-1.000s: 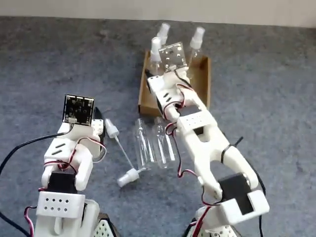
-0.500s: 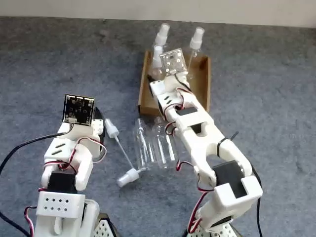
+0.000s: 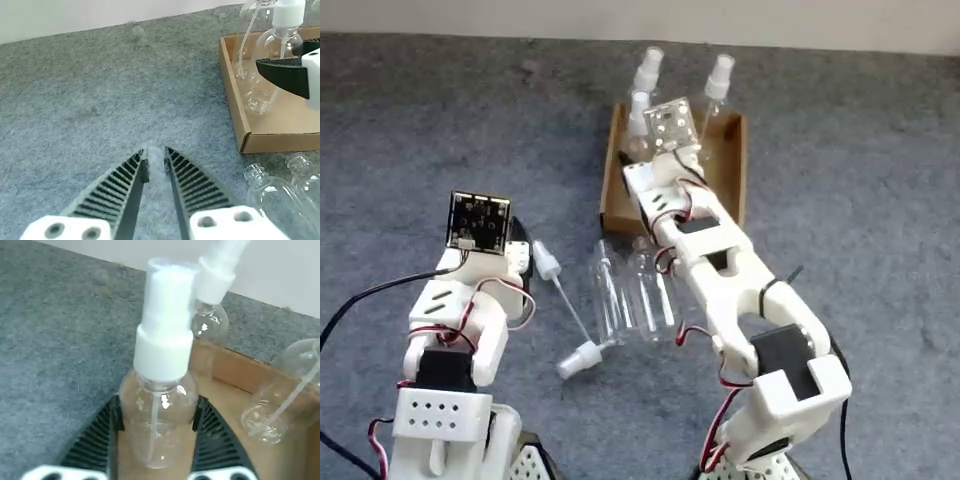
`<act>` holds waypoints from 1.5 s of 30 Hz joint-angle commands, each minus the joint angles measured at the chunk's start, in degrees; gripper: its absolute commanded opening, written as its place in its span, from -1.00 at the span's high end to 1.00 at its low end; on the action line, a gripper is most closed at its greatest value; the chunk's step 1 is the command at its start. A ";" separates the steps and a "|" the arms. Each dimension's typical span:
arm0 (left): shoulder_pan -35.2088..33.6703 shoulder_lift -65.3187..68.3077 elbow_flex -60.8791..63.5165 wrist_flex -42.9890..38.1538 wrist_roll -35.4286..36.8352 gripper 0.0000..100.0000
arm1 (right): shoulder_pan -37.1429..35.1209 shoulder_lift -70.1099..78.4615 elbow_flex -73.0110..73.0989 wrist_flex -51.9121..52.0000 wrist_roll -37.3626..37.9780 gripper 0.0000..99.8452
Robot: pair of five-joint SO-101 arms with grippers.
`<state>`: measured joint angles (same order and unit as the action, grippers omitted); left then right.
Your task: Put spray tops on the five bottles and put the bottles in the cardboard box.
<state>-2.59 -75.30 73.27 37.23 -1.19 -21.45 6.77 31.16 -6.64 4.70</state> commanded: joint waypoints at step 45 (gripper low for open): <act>-0.48 0.31 -1.10 -1.23 0.00 0.98 | -1.89 -9.71 -10.15 12.44 0.18 0.51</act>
<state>-2.59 -75.30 73.27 37.23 -1.19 -22.86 4.66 25.36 1.89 4.70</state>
